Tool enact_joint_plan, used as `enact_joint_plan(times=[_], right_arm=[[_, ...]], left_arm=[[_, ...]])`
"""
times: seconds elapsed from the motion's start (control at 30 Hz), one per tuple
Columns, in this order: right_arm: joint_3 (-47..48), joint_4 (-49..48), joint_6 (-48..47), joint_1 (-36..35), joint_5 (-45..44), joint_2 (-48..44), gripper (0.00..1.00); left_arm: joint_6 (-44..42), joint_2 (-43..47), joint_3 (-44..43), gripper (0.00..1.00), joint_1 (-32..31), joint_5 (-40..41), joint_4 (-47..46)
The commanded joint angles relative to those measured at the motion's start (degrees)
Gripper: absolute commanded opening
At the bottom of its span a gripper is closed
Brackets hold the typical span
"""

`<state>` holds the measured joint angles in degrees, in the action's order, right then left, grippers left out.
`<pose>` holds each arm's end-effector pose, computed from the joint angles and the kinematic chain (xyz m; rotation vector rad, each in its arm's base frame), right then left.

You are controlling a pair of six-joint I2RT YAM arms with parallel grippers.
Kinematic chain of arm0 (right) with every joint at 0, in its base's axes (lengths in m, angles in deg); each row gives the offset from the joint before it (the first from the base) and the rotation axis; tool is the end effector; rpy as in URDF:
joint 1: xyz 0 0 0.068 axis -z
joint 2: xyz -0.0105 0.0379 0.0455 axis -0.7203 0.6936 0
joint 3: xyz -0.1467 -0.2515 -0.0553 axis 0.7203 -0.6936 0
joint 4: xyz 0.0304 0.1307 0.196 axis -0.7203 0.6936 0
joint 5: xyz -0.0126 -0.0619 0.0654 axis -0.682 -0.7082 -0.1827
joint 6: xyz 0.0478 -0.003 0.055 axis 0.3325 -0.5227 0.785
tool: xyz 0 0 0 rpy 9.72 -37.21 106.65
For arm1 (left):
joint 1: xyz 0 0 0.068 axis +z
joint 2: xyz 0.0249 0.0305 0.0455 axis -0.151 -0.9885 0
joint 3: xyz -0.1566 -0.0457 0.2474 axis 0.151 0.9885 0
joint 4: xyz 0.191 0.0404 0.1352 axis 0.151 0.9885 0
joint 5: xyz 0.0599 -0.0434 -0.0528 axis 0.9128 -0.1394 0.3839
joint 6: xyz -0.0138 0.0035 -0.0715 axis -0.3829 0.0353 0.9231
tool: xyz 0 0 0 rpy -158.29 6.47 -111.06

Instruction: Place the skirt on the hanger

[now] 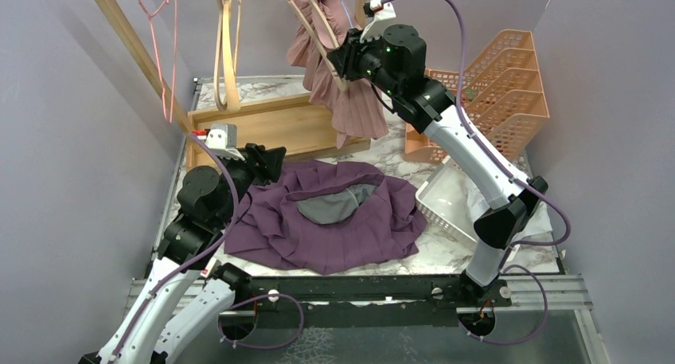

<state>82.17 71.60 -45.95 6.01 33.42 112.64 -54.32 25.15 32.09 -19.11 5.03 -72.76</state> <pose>0.3171 0.2617 0.5027 -0.3159 1.6101 0.6843 0.1030 -0.0467 0.3829 -0.0026 1.6295 -0.5817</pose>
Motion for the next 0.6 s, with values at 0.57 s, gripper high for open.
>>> enact_joint_plan(times=[0.57], right_arm=[[-5.3,-12.6,-6.6,-0.3,0.8,-7.2,0.01]], left_arm=[[-6.5,-7.7,-15.6,0.59,0.3,7.6,0.3]])
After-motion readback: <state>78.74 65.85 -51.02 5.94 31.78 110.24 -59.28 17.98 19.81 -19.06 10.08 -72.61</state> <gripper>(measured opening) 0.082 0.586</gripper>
